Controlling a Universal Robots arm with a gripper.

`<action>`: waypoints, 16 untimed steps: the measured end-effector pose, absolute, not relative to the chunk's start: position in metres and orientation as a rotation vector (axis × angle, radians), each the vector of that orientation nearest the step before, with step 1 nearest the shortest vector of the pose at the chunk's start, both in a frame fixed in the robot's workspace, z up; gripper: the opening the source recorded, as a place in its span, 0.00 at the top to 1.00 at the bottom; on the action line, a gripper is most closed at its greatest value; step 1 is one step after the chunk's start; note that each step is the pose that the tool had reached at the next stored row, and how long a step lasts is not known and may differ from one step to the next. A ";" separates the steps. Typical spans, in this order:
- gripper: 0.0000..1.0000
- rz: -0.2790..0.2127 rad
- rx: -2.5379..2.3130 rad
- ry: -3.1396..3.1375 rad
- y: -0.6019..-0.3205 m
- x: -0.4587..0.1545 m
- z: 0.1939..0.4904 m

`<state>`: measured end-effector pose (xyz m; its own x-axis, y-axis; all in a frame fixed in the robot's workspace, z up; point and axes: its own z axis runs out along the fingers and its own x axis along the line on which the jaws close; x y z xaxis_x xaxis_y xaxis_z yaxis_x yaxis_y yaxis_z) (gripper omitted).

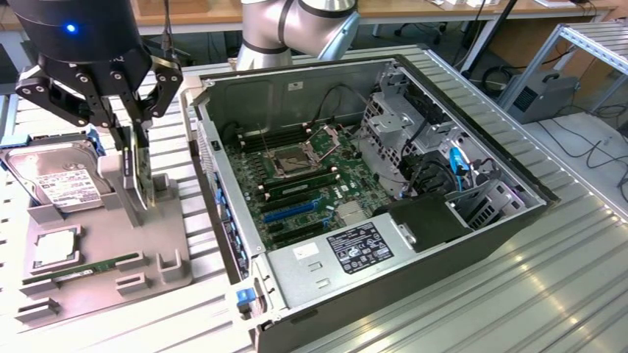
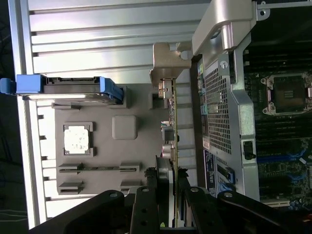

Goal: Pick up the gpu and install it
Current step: 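Pick up the gpu and move the gpu toward the slot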

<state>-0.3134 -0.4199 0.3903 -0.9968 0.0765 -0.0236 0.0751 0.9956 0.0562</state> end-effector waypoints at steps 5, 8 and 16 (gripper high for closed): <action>0.73 0.086 0.118 3.112 -0.420 -0.313 0.391; 0.73 0.086 0.118 3.112 -0.420 -0.313 0.392; 0.73 0.086 0.118 3.112 -0.420 -0.313 0.393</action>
